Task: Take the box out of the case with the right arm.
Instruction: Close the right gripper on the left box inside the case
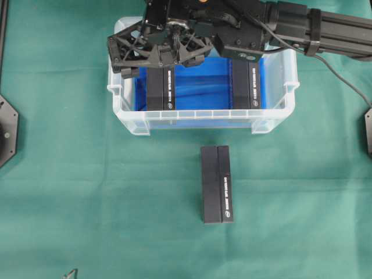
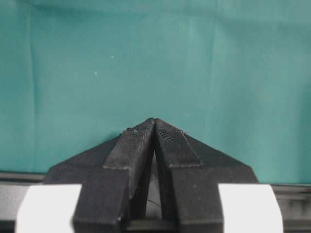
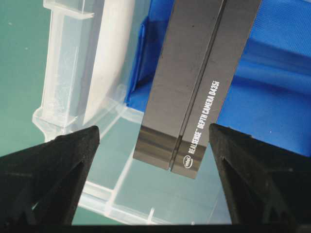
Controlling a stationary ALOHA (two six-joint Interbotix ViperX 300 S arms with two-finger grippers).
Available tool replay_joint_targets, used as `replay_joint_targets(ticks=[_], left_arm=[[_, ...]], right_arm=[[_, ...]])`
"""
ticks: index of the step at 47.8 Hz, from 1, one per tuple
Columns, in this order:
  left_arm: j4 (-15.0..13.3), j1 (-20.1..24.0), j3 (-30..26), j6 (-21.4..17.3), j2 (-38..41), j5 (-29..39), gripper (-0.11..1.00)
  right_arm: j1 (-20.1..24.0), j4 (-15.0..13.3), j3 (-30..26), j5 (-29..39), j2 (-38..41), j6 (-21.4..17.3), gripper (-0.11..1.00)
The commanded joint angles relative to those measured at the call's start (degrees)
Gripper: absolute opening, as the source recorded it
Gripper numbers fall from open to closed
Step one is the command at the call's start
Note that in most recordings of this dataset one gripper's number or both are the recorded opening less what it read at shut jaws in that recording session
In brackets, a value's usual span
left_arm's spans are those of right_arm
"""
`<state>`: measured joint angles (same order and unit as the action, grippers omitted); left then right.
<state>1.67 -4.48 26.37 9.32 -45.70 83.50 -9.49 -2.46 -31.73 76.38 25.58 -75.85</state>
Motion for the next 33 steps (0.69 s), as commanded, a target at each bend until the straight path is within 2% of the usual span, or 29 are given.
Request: replay_joint_targets(ticks=[1,16,33], left_arm=[[0.18,0.09,-1.58,0.00,0.18,-0.18,0.00],[0.18,0.00,-1.49,0.00,0.18,-0.18,0.00],[0.09,0.00,-1.49,0.00,0.18,-0.18,0.00]], right_arm=[[0.18,-0.35,-0.62,-0.18,-1.05,-0.09,0.94],[0.00,-1.58,-0.09,-0.26,0.70,0.09,0.94],[-0.44,-1.76,5.01,-4.04,0.88,-0.09,0.94]])
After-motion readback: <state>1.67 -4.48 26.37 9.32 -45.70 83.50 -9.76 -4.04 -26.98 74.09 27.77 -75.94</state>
